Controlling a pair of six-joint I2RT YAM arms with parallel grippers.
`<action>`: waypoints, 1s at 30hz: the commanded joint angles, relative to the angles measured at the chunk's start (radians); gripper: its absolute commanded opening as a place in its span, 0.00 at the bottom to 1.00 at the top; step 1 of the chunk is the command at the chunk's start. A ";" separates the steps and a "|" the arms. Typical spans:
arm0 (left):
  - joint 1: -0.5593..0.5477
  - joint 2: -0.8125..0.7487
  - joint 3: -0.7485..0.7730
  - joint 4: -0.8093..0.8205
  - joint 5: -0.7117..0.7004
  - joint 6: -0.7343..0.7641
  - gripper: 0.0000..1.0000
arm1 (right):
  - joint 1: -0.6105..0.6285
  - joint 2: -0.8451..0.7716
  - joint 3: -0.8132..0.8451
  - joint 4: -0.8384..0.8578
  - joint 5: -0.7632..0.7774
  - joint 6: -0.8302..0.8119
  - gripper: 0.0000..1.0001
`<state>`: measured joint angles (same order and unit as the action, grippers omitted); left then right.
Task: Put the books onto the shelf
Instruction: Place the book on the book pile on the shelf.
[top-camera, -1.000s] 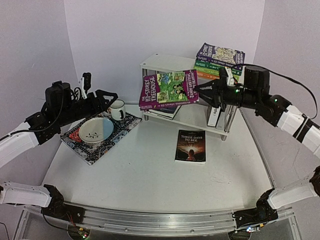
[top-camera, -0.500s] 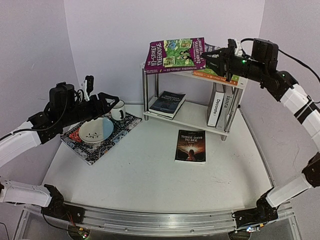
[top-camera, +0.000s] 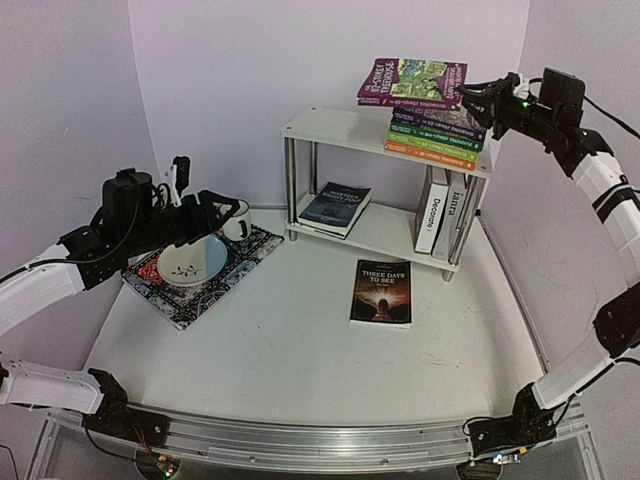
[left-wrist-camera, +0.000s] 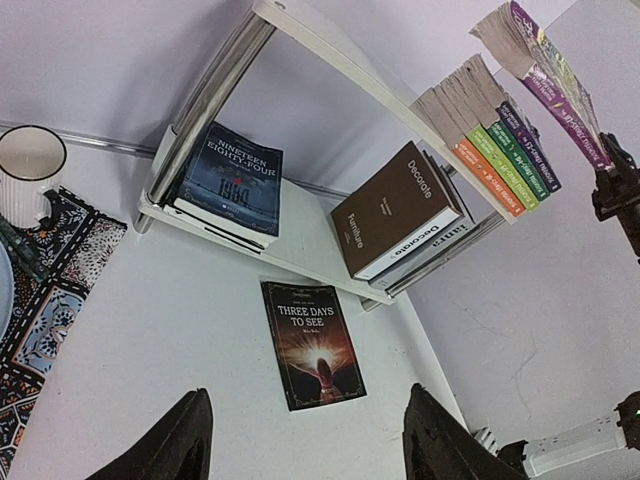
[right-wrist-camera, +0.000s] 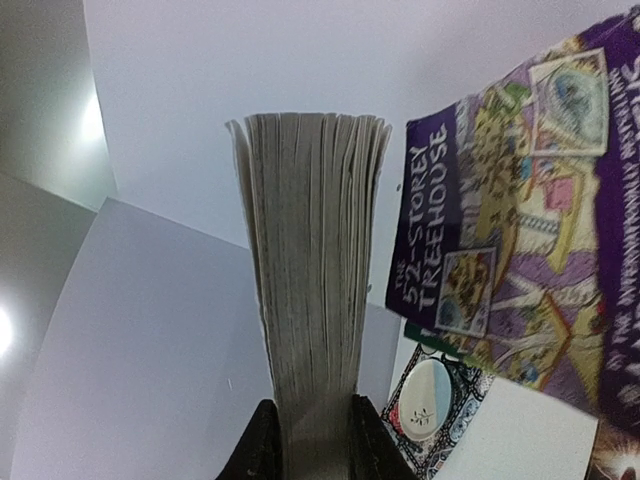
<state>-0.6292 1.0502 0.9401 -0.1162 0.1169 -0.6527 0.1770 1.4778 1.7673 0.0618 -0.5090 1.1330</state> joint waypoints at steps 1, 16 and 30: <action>0.003 0.003 0.000 0.012 -0.013 0.008 0.66 | -0.085 -0.001 0.091 0.138 -0.093 0.068 0.00; 0.003 0.019 0.003 0.020 -0.003 0.005 0.66 | -0.248 0.075 0.104 0.207 -0.180 0.177 0.00; 0.003 0.030 0.006 0.027 0.006 0.004 0.66 | -0.283 0.069 0.057 0.252 -0.242 0.222 0.00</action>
<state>-0.6292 1.0753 0.9401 -0.1150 0.1187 -0.6538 -0.1024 1.5723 1.8161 0.1296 -0.6919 1.3311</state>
